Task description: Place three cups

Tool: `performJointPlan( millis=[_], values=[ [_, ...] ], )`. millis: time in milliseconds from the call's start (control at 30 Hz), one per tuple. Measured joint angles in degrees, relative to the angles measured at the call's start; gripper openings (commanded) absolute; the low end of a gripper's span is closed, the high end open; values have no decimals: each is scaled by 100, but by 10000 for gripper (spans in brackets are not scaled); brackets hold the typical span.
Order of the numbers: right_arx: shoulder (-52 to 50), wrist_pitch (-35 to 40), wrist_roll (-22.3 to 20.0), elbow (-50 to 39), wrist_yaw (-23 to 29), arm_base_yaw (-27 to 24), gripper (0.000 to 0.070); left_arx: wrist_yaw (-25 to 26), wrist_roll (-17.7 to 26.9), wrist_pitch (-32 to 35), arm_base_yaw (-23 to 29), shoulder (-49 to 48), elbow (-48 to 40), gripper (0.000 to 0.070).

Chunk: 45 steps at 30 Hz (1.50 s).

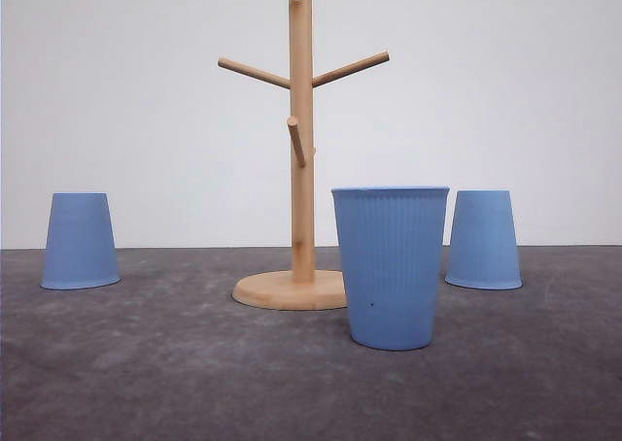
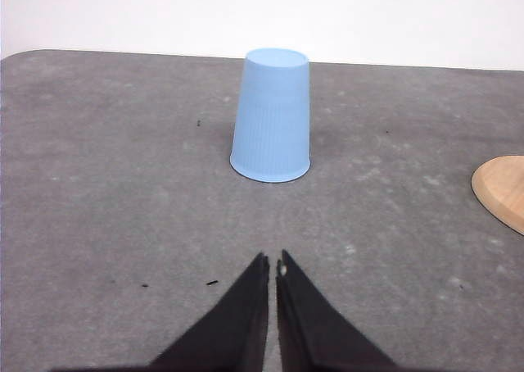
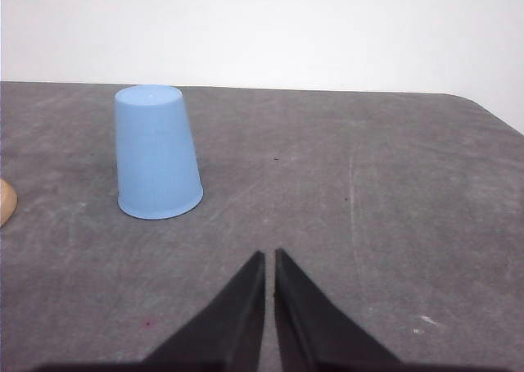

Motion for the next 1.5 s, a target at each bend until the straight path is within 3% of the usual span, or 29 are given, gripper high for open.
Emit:
performJointPlan(
  millis=[167, 333, 467, 600, 667, 800, 1067, 1200, 1300, 1500],
  values=[
    [2, 36, 26, 0, -2, 0, 15, 0, -167, 0, 0, 0, 0, 0],
    [0, 349, 460, 0, -2, 0, 12, 0, -1112, 80, 0, 0, 0, 0],
    [2, 983, 997, 0, -2, 0, 7, 0, -1867, 797, 0, 0, 0, 0],
    [2, 1180, 1373, 130, -2, 0, 6, -2, -2103, 1626, 0, 0, 27, 0],
    [2, 998, 1476, 329, -2, 0, 6, -20, -2100, 1617, 0, 4, 180, 2],
    [20, 177, 1628, 978, -2, 0, 6, -22, -2046, 941, 0, 96, 825, 3],
    [796, -1941, 1587, 2475, -250, 0, 6, -22, -1748, -1258, 0, 1153, 2411, 3],
    [1389, -2722, 1249, 3072, -539, 0, 6, 9, -1496, -2075, 0, 1845, 2989, 3],
    [1850, -3089, 900, 3320, -772, 0, 6, 307, -1337, -2534, 0, 2364, 3358, 3],
    [2617, -3147, 387, 3403, -1406, 5, 6, 1014, -747, -3211, 0, 3321, 3928, 3]
  ],
)
